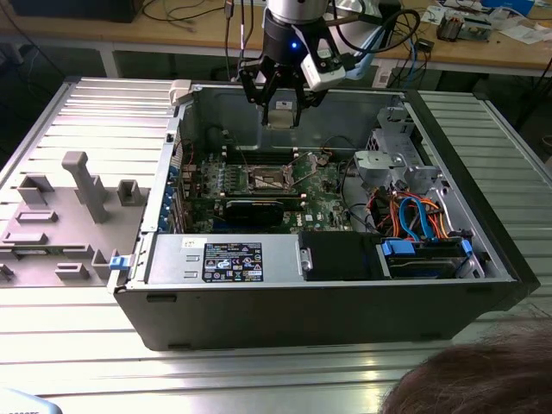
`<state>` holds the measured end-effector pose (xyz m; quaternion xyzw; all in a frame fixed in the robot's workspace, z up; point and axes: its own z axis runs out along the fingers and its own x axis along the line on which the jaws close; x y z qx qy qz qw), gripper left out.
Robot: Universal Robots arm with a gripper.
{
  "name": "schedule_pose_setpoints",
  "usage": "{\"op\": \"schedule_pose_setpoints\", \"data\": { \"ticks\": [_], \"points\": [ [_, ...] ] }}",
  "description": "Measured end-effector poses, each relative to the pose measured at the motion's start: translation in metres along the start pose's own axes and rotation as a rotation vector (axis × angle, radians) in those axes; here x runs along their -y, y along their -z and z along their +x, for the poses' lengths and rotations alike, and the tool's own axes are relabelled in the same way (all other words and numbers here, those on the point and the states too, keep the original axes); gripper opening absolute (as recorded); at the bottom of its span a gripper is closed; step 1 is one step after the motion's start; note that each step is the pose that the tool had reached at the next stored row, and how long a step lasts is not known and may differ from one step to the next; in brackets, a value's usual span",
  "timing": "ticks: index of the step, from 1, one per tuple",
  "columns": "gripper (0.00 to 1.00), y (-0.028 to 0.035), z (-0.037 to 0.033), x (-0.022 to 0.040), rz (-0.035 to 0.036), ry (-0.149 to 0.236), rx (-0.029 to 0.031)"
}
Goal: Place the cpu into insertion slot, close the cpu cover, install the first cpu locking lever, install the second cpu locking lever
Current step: 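Install the second cpu locking lever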
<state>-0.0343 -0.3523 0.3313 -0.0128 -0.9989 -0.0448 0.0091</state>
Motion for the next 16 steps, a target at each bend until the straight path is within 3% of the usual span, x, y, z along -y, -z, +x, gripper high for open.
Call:
{"op": "schedule_pose_setpoints", "data": {
  "ticks": [16],
  "points": [
    [0.55, -0.0052, -0.0001, 0.0005, 0.0001, 0.0, 0.0]
  ]
}}
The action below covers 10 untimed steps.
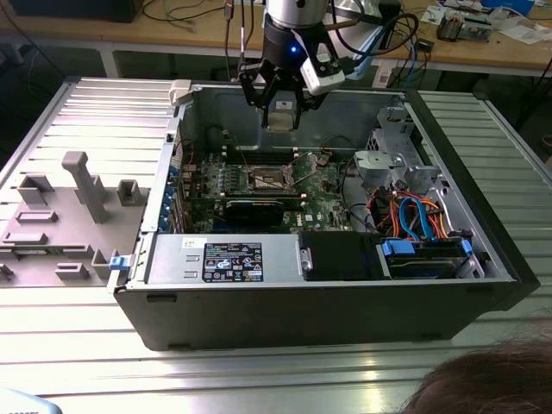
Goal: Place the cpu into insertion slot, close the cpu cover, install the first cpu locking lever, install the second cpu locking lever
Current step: 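Install the second cpu locking lever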
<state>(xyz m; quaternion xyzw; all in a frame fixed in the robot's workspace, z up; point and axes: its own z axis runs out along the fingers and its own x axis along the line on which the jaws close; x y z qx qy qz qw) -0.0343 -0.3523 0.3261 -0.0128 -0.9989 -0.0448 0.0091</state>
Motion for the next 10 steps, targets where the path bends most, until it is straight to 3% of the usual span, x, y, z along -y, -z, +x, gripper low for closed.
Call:
{"op": "schedule_pose_setpoints", "data": {
  "ticks": [2, 4, 10],
  "points": [
    [0.55, -0.0003, 0.0, 0.0, 0.0, 0.0, 0.0],
    [0.55, -0.0127, -0.0002, 0.0011, 0.0, 0.0, 0.0],
    [0.55, -0.0134, -0.0003, 0.0012, 0.0, 0.0, 0.0]
  ]
}}
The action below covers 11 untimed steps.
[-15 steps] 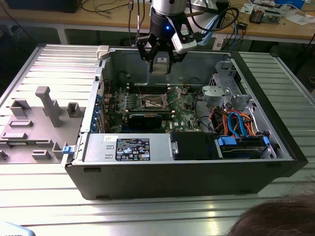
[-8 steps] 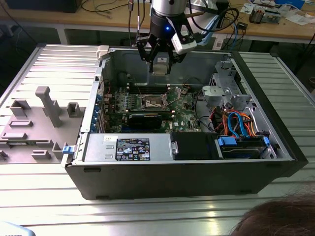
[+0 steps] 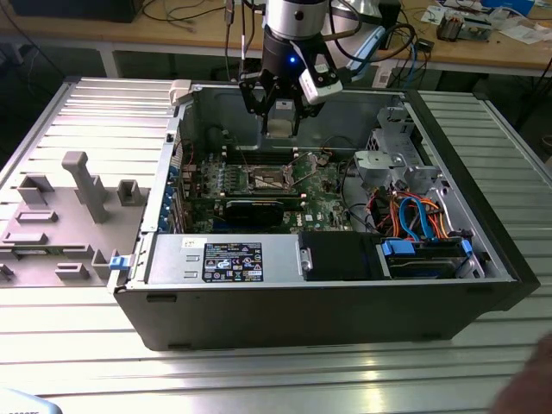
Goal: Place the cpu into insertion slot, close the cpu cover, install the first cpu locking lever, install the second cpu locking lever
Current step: 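Install the second cpu locking lever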
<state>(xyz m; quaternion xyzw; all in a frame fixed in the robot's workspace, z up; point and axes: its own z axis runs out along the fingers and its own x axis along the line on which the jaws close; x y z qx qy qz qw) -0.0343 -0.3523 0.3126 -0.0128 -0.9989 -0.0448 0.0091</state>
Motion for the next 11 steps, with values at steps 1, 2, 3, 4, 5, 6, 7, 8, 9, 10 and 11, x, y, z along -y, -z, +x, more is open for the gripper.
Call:
{"op": "schedule_pose_setpoints", "data": {
  "ticks": [1, 2, 3, 4, 5, 6, 7, 8, 9, 10, 11],
  "points": [
    [0.55, -0.0001, 0.0, 0.0, 0.0001, 0.0, 0.0],
    [0.55, -0.0004, 0.0, 0.0, -0.0001, 0.0, 0.0001],
    [0.55, -0.0008, 0.0001, 0.0, -0.0002, 0.0, 0.0001],
    [0.55, -0.0015, 0.0003, 0.0001, 0.0, 0.0, 0.0002],
    [0.55, -0.0019, 0.0006, 0.0002, 0.0001, 0.0, 0.0],
    [0.55, -0.0024, 0.0008, 0.0002, 0.0001, 0.002, -0.0001],
    [0.55, -0.003, 0.0012, 0.0003, 0.0004, 0.012, -0.0011],
    [0.55, -0.0033, 0.0013, 0.0003, 0.0006, 0.023, -0.0021],
    [0.55, -0.0048, 0.0017, 0.0005, 0.0013, 0.058, -0.0052],
    [0.55, -0.0048, 0.0017, 0.0005, 0.0013, 0.058, -0.0052],
    [0.55, -0.0073, 0.002, 0.0007, 0.0013, 0.058, -0.0052]
  ]
}}
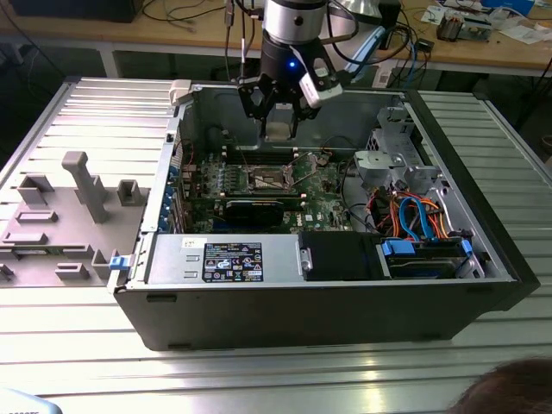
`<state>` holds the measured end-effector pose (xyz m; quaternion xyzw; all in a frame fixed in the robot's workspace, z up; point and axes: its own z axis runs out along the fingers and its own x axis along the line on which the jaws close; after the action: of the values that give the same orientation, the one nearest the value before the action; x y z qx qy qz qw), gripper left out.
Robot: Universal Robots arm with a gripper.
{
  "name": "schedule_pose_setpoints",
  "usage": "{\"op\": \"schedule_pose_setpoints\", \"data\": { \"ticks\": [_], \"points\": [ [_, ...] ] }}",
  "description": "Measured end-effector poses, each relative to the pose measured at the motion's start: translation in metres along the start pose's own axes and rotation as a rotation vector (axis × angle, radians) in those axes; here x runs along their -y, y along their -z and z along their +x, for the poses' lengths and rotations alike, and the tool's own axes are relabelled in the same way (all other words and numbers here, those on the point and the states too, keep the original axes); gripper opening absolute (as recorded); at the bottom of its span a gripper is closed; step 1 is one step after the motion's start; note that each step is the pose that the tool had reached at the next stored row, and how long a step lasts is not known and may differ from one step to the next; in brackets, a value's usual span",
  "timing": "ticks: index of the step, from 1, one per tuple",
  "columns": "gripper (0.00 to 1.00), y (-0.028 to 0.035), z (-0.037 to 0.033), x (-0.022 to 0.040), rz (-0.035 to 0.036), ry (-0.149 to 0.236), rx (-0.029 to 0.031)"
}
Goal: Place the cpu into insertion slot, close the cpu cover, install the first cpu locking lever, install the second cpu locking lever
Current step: 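Install the second cpu locking lever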
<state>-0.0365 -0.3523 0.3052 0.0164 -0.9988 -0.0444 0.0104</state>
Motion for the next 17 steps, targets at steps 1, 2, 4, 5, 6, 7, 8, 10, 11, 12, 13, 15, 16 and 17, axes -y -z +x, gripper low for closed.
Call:
{"op": "schedule_pose_setpoints", "data": {
  "ticks": [1, 2, 4, 5, 6, 7, 8, 10, 11, 12, 13, 15, 16, 17],
  "points": [
    [0.55, -0.0013, 0.0001, 0.0001, 0.0, 0.0, 0.0],
    [0.55, -0.0015, 0.0001, 0.0001, 0.0, 0.0, -0.0001],
    [0.55, -0.0034, 0.0002, 0.0003, 0.0, 0.0, 0.0],
    [0.55, -0.0035, 0.0002, 0.0003, 0.0, 0.0, 0.0],
    [0.55, -0.0036, 0.0002, 0.0003, 0.0, 0.0, 0.0],
    [0.55, -0.0039, 0.0002, 0.0003, 0.0, 0.0, 0.0],
    [0.55, -0.0041, 0.0002, 0.0004, 0.0, 0.0, 0.0],
    [0.55, -0.0047, 0.0002, 0.0004, -0.0001, 0.0, 0.0],
    [0.55, -0.005, 0.0002, 0.0004, 0.0, 0.0, 0.0],
    [0.55, -0.0052, 0.0002, 0.0004, 0.0, 0.0, 0.0],
    [0.55, -0.0053, 0.0002, 0.0005, 0.0, 0.0, 0.0],
    [0.55, -0.0057, 0.0002, 0.0005, -0.0001, 0.0, 0.0],
    [0.55, -0.0068, 0.0003, 0.0006, 0.0, 0.0, 0.0],
    [0.55, -0.0081, 0.0003, 0.0007, 0.0, 0.0, 0.0]
  ]
}}
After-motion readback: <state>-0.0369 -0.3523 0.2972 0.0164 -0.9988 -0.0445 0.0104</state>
